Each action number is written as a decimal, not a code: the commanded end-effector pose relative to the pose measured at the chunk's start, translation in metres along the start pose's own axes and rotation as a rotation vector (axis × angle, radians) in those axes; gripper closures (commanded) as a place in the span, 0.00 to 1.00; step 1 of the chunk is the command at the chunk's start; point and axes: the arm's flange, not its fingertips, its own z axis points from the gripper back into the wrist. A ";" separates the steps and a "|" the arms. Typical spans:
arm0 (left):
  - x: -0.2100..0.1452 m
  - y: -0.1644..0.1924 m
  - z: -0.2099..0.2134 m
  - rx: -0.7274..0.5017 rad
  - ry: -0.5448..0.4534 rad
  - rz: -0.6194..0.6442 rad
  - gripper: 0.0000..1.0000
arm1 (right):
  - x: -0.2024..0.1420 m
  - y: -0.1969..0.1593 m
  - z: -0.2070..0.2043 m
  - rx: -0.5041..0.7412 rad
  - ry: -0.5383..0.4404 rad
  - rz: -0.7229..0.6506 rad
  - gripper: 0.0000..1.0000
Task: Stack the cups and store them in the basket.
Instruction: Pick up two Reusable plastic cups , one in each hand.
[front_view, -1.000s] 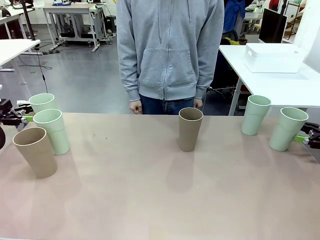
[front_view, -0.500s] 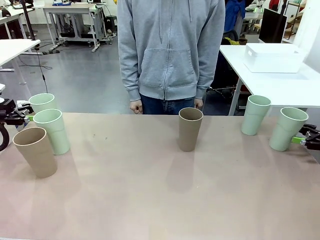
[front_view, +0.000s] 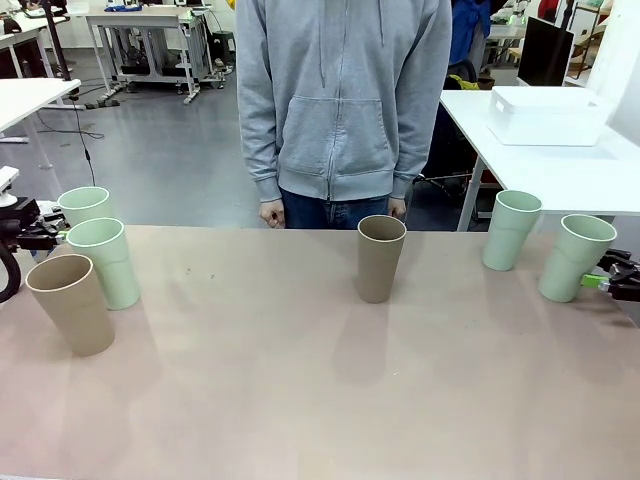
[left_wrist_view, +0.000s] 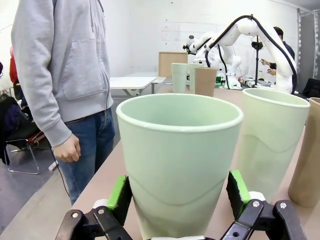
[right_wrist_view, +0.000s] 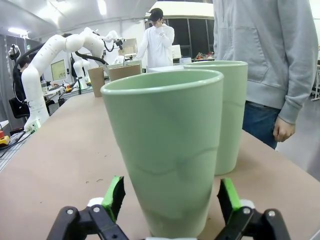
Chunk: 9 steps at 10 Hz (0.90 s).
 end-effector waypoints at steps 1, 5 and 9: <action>-0.004 -0.010 -0.014 -0.003 0.015 -0.021 0.00 | 0.008 0.006 -0.013 -0.024 0.004 -0.017 0.00; -0.013 -0.008 -0.019 -0.001 0.023 -0.023 0.00 | 0.008 0.008 -0.027 0.000 0.015 -0.032 0.00; -0.024 -0.007 -0.026 -0.005 0.008 -0.007 0.00 | 0.011 0.009 -0.039 0.020 0.026 -0.060 0.00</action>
